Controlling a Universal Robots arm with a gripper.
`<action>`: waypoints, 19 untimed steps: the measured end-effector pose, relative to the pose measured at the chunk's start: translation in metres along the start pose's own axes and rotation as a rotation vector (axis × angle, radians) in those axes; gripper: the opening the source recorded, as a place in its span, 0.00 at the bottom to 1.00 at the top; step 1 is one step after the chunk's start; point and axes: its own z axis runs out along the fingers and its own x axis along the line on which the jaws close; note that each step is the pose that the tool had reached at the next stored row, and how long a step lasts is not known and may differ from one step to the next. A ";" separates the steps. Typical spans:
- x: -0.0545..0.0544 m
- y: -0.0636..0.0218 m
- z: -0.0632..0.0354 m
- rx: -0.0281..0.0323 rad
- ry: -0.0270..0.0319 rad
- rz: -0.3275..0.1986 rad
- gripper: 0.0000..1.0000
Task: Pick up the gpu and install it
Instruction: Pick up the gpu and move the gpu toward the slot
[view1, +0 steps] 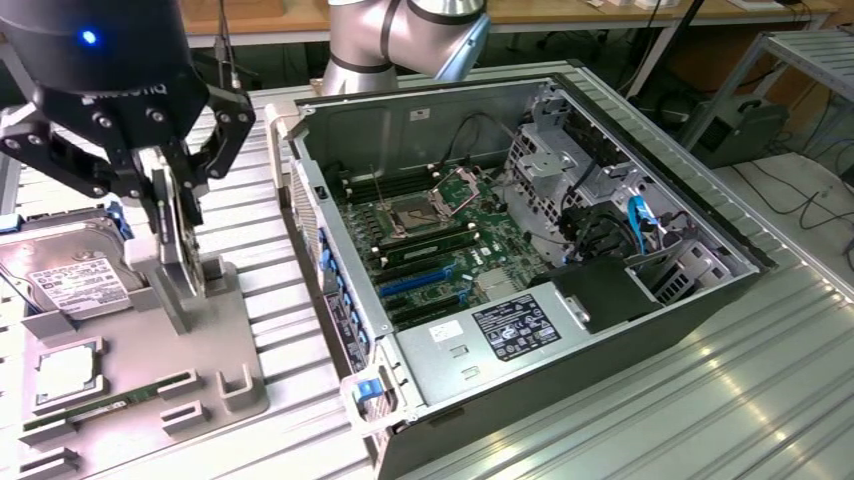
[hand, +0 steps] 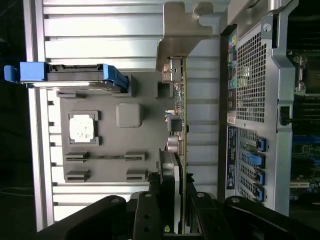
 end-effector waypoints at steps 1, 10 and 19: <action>0.000 0.0000 -0.0040 0.0000 0.0001 0.000 0.28; 0.000 -0.0002 -0.0205 -0.0001 0.0000 0.000 0.28; 0.000 -0.0003 -0.0360 0.0002 0.0002 0.000 0.28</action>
